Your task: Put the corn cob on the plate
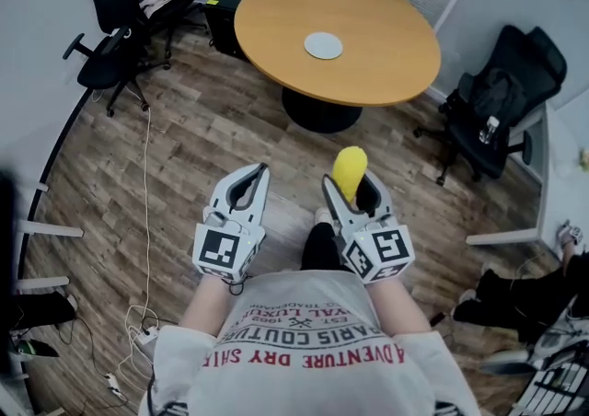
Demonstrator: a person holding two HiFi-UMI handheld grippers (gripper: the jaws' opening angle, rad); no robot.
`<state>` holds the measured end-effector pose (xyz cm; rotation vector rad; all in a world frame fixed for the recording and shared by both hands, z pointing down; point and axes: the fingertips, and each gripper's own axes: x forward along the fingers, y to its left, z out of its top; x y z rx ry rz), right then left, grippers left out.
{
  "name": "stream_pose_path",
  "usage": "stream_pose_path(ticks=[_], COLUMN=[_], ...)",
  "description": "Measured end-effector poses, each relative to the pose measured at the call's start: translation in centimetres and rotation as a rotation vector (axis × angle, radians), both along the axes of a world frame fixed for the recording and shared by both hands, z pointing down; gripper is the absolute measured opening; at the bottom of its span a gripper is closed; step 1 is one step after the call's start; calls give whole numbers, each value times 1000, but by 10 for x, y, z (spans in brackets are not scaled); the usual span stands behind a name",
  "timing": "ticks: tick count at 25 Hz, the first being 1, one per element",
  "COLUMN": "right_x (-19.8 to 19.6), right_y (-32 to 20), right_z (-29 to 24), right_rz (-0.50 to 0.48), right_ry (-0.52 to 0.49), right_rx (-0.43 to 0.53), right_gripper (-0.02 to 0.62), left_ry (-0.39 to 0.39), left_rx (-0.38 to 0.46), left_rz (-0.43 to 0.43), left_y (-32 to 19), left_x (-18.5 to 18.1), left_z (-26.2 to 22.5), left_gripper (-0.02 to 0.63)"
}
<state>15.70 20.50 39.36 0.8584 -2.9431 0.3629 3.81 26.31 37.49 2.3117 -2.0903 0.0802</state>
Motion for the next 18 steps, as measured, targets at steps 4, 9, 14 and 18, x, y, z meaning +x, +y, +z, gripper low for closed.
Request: stream_pose_path(ticks=[4,9,14,18], right_x=[-9,-17,-23,-23], right_y=[-52,-123,-192,-236], right_z=[-1,-9,-13,-8], right_rz=[-54,-108,-140,-152], right_ry=[9,2,16,26], right_rx=[17,25,55,58], right_gripper=[265,264,265,265], left_ry=[-22,-18,-14,-28], left_rx=[10,22,39,46], left_rz=[-30,-77,-104,-124], left_y=[-49,-118,-181,-223], left_x=[-4,-7,-9,-13], left_z=[-2,-10,-16,-12], left_gripper=[32,32,32,32])
